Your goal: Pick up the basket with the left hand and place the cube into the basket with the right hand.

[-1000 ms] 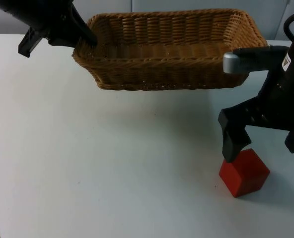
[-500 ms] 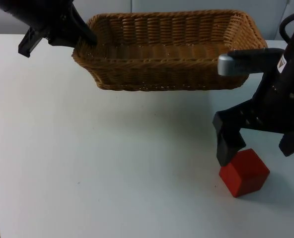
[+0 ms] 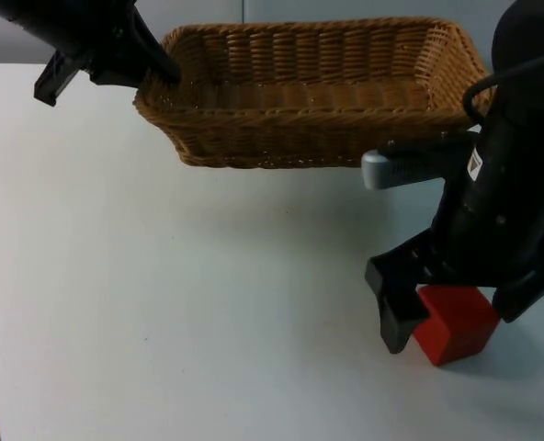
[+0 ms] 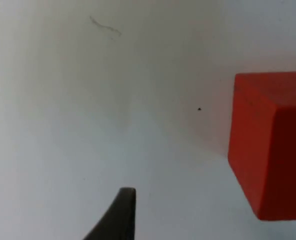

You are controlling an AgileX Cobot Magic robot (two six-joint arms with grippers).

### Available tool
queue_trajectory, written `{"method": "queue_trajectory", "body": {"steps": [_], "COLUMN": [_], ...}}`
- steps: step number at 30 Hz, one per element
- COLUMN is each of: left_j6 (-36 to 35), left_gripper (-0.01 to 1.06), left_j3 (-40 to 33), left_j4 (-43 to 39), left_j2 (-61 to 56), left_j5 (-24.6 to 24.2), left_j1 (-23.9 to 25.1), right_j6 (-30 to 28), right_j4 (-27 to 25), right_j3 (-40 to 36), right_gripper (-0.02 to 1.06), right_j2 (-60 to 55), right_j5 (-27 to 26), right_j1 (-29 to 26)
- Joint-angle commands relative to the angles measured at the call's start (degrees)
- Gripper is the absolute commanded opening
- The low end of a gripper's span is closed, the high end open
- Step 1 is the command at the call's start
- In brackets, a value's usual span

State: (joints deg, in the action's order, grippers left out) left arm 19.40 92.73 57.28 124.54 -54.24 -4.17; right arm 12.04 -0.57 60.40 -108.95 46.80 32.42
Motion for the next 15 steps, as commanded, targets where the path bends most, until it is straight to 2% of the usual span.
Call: {"method": "queue_trajectory", "body": {"steps": [1,9,15], "left_j6": [-0.38,-0.38,-0.38], "left_gripper": [0.00,0.00,0.00], "left_j3": [0.73,0.73,0.73], "left_j4": [2.56,2.56,2.43], "left_j2": [-1.04,-1.04,-1.04], "left_j5": [-0.39,3.77,5.25], "left_j1": [0.03,0.03,0.03], "right_j6": [0.24,5.51,5.76], "right_j4": [-0.43,5.97,6.71], "right_j3": [-0.23,-0.23,-0.23], "right_gripper": [1.05,1.05,1.05], "right_j2": [-1.24,-1.24,-1.24], "right_j5": [-1.43,-1.18,-0.66], "right_j1": [0.22,0.22,0.22]}}
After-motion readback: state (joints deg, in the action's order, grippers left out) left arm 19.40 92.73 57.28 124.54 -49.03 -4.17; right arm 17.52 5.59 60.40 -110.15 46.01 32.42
